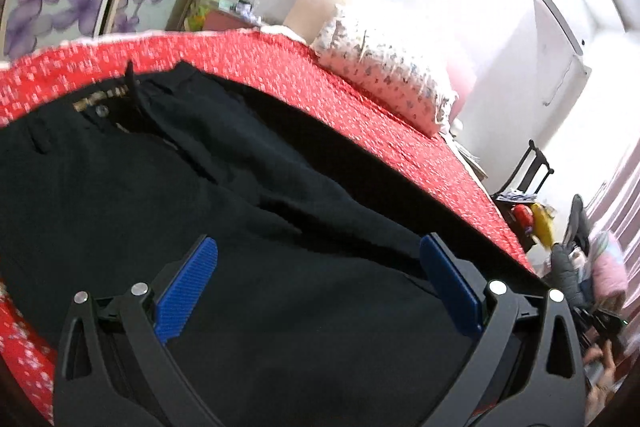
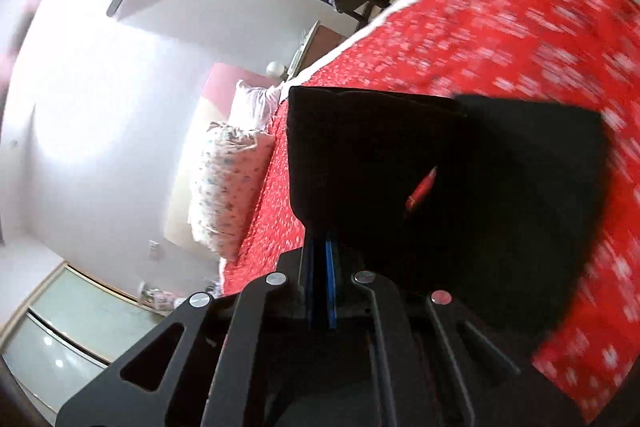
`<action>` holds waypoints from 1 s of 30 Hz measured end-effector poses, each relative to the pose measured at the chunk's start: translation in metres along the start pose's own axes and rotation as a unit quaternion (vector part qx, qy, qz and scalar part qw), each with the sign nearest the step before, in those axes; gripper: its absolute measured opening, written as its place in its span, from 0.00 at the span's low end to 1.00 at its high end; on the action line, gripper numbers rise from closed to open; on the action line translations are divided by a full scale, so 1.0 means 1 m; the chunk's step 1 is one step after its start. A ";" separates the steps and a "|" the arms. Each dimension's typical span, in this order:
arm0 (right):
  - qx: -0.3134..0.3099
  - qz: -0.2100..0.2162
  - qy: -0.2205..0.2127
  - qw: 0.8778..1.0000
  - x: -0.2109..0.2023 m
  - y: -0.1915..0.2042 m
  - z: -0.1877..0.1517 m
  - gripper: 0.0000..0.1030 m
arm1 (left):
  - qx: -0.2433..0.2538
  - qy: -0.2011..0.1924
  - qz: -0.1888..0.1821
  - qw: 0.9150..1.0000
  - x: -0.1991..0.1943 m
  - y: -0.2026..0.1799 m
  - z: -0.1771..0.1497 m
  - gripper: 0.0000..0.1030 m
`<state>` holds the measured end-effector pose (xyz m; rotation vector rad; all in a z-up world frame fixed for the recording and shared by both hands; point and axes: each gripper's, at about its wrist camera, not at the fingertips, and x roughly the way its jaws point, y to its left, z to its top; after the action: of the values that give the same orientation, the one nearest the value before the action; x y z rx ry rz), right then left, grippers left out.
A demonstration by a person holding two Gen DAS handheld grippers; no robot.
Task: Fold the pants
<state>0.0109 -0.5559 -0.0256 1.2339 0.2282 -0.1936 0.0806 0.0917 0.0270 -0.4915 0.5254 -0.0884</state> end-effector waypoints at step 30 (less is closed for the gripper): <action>0.107 -0.042 0.101 0.988 0.000 -0.078 -0.026 0.04 | -0.154 0.212 0.033 0.965 0.191 0.009 0.127 0.98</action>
<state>-0.0121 -0.5558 -0.1047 1.4594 0.4457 -0.1684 0.3094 0.1147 0.0306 -0.7663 0.9831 -0.0475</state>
